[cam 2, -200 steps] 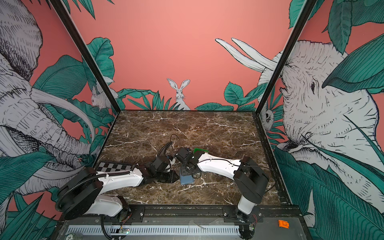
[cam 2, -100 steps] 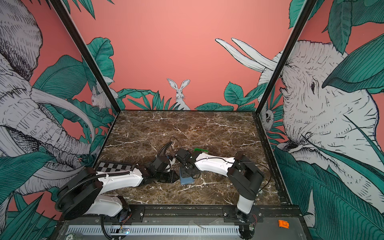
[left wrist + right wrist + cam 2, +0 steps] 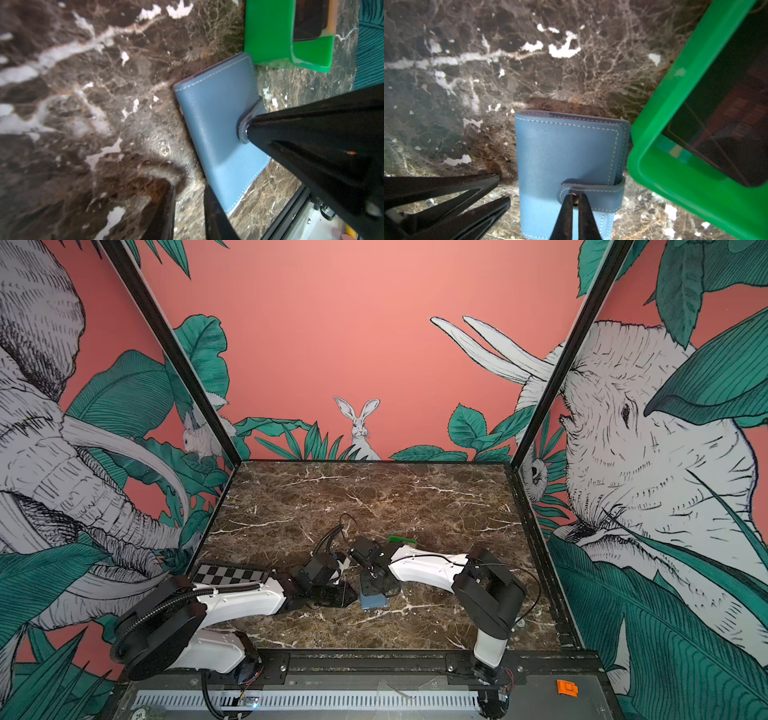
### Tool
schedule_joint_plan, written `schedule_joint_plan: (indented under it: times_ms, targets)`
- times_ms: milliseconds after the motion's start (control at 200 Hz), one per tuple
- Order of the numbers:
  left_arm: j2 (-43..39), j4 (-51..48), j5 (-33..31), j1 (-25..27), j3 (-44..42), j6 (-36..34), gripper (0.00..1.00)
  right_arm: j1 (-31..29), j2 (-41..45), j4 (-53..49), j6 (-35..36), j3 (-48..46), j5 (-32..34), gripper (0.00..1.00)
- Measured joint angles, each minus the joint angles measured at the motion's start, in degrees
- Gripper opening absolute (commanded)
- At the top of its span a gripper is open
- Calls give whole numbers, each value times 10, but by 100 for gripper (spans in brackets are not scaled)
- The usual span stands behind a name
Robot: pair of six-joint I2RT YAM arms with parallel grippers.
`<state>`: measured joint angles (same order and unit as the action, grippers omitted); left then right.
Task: Put the credit cards into the card holder
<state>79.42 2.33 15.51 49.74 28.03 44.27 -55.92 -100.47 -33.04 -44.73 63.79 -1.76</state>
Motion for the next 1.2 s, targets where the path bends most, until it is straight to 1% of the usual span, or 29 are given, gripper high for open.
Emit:
schedule_joint_plan:
  times_ms: [1005,1200]
  targets:
    - [-9,6,-1,0,-9,6,26,0,-11,-19,5,19,-5,9]
    - [-20,5,-1,1,-9,5,26,0,16,-8,9,5,-2,12]
